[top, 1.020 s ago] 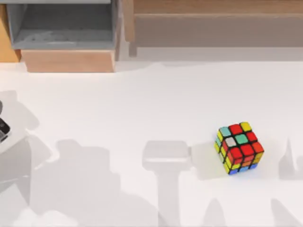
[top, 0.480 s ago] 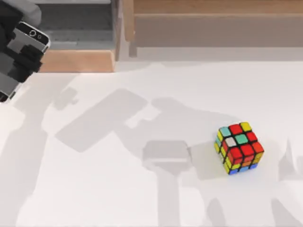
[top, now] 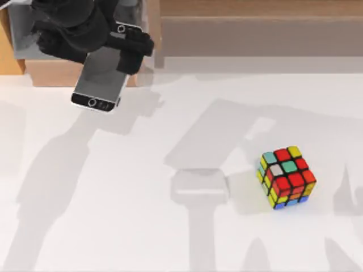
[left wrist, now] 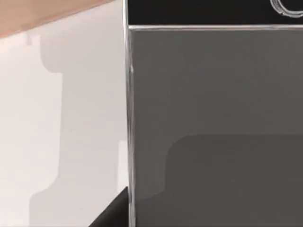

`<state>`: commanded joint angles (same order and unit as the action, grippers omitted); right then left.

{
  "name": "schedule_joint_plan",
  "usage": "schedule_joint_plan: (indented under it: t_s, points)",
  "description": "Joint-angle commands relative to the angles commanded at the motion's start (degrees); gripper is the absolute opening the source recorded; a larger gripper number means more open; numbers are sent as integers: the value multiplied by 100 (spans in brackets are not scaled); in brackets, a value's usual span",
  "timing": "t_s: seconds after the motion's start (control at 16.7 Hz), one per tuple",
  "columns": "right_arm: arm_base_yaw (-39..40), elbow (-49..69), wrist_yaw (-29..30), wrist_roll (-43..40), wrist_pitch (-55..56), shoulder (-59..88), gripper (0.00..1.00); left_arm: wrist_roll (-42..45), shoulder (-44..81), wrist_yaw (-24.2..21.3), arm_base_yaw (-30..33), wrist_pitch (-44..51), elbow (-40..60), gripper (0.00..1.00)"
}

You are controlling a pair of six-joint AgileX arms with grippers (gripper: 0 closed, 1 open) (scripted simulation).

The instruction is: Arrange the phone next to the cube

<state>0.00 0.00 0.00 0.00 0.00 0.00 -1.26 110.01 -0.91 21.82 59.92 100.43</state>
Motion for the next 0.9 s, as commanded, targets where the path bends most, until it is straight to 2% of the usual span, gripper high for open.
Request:
schedule_joint_plan:
  t_s: [0.48,0.9]
  points:
    - [0,0,0,0,0,0,100,-2682,1016,32,1499,689,677,0]
    - [0,0,0,0,0,0,100,-4045,1568,107,2238,1041,723,0]
